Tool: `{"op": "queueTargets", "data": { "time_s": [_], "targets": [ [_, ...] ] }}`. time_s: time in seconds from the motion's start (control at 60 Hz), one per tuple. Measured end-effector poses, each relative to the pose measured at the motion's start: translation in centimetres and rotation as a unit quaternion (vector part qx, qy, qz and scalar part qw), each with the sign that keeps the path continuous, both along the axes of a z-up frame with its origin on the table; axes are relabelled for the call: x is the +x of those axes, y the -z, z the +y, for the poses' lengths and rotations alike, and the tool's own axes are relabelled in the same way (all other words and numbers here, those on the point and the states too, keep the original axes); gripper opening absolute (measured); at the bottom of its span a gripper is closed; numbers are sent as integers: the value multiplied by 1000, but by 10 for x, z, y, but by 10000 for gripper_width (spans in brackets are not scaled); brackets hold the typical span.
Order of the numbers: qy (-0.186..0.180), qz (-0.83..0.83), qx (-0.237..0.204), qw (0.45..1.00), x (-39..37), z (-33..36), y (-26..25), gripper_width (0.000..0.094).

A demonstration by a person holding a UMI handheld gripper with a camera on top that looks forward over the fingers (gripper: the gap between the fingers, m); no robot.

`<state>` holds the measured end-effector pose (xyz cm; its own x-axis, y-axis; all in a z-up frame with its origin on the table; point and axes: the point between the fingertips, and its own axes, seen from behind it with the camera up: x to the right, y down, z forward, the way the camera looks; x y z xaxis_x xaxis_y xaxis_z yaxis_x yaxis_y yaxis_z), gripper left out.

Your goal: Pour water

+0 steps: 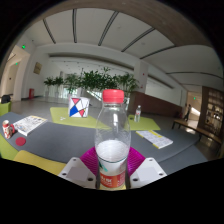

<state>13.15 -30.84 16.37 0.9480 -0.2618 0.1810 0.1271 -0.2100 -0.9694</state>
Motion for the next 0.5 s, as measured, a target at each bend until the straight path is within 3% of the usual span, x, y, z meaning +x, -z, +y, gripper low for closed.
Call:
{"op": "queueTargets", "data": {
  "time_s": [0.283, 0.383, 0.5],
  "targets": [
    [59, -185, 50, 980, -36, 14, -147, 335],
    [60, -286, 78, 953, -88, 36, -203, 333],
    [35, -415, 100, 904, -174, 68, -251, 334]
  ]
}}
